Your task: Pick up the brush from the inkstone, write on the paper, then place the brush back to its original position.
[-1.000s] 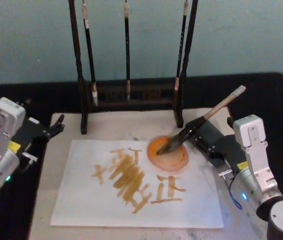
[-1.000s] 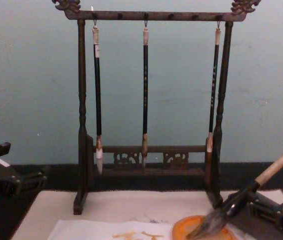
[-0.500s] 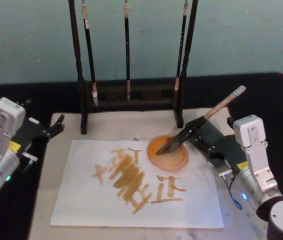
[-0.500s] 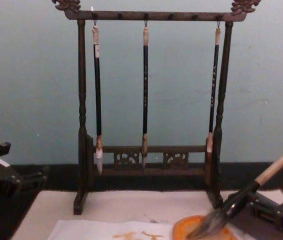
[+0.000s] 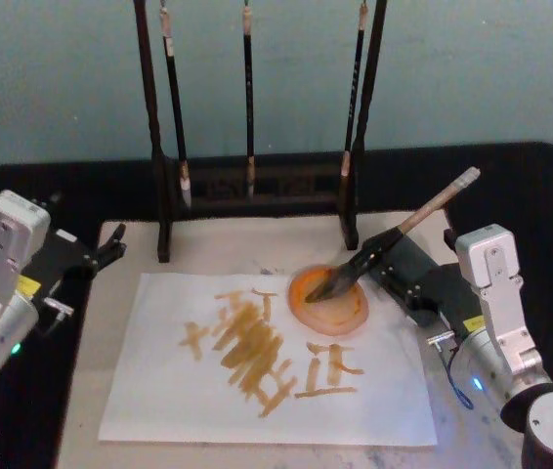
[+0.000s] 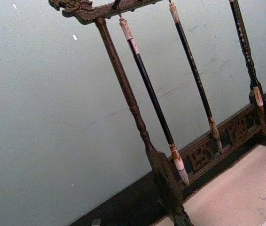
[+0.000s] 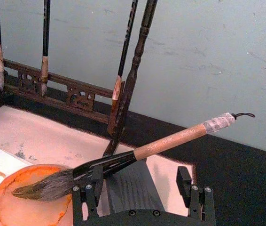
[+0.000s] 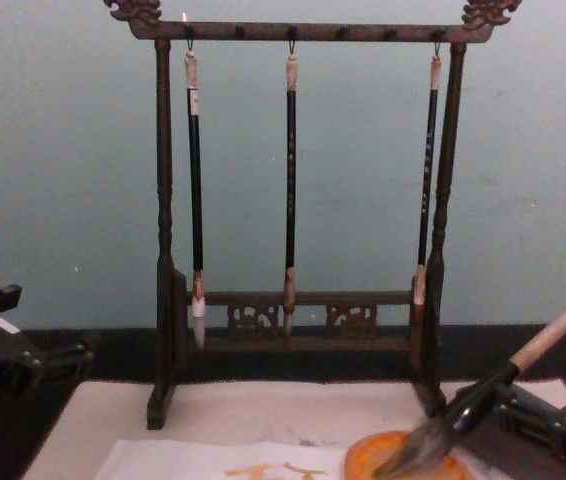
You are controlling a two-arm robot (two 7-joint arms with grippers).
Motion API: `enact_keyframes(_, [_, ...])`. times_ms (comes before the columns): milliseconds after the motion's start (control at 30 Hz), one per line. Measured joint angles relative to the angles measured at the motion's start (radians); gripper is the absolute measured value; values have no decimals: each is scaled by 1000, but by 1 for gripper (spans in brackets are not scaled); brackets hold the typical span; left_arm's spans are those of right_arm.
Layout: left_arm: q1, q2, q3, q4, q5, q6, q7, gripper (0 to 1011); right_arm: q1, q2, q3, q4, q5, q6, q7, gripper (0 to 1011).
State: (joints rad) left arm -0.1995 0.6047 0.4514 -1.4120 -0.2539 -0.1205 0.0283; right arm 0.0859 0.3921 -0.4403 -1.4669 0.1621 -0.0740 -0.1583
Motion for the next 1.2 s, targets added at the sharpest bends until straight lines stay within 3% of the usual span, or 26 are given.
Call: enact_keyframes(1200, [0,0,0,0,0,0,0,1010,0,0,0,0,0,0,0,1000])
